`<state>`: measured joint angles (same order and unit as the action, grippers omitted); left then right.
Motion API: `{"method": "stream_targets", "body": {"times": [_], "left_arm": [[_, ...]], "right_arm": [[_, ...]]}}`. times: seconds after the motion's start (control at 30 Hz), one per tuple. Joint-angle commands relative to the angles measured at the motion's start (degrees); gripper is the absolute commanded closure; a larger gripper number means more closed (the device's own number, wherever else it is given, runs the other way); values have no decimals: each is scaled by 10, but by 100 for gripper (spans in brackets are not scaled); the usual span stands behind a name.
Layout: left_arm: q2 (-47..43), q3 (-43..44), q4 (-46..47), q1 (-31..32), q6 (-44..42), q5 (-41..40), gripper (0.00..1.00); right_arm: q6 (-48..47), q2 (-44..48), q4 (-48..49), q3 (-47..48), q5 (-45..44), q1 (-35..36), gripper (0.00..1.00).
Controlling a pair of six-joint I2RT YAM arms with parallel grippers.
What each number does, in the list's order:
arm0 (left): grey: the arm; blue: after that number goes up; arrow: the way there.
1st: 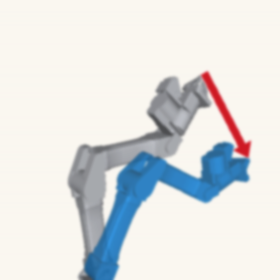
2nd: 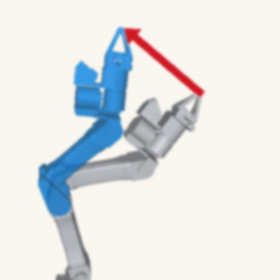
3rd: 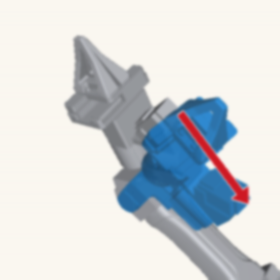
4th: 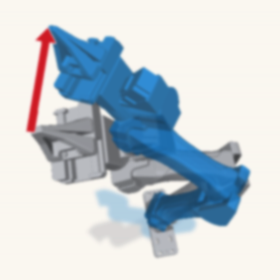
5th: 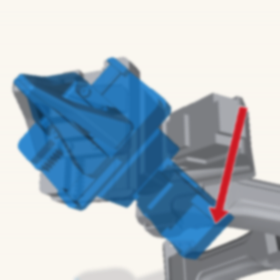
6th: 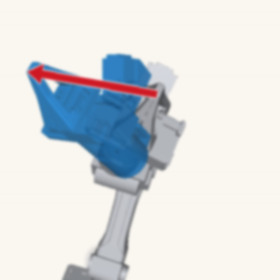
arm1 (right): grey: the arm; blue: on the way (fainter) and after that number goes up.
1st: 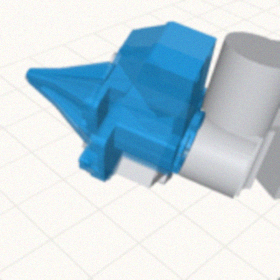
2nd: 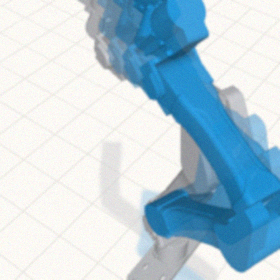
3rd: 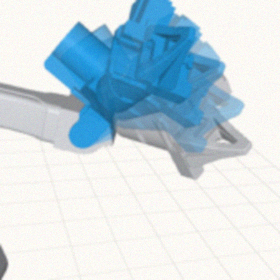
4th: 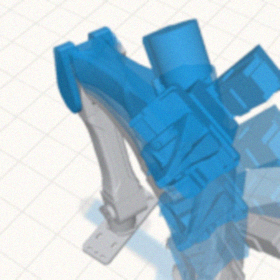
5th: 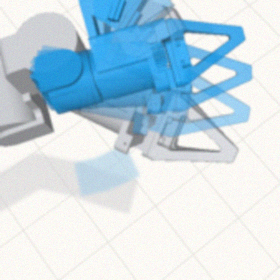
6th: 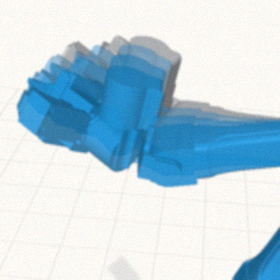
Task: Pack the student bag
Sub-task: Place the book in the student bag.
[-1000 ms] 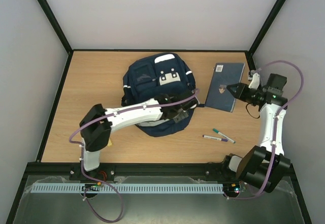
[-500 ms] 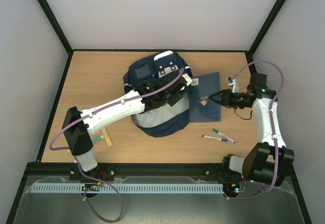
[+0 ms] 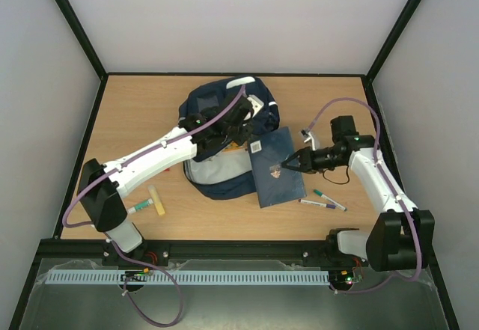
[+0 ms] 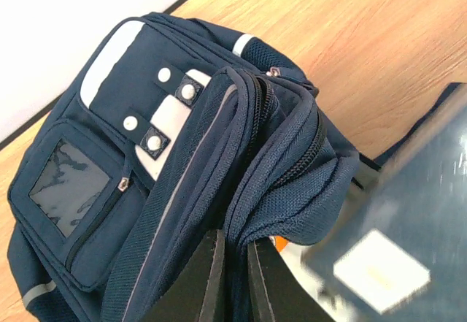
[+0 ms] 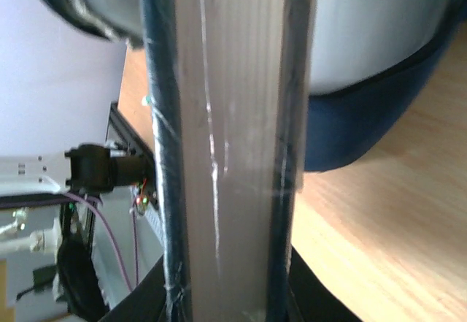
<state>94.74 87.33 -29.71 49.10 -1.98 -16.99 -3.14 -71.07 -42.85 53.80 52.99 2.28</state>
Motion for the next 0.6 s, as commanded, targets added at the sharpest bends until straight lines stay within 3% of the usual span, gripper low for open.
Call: {"method": "stream_targets", "body": {"times": [0.0, 0.27, 0.47, 0.57], "left_arm": [[-34, -15, 102, -21, 23, 17, 98], [-41, -38, 130, -31, 37, 57, 98], [-71, -59, 149, -32, 43, 72, 98], [-85, -64, 154, -31, 46, 82, 98]], "right_arm": [[16, 27, -10, -14, 60, 47, 99], [73, 67, 59, -91, 41, 114, 99], [69, 18, 118, -73, 72, 186, 99], [113, 0, 187, -85, 85, 201, 99]]}}
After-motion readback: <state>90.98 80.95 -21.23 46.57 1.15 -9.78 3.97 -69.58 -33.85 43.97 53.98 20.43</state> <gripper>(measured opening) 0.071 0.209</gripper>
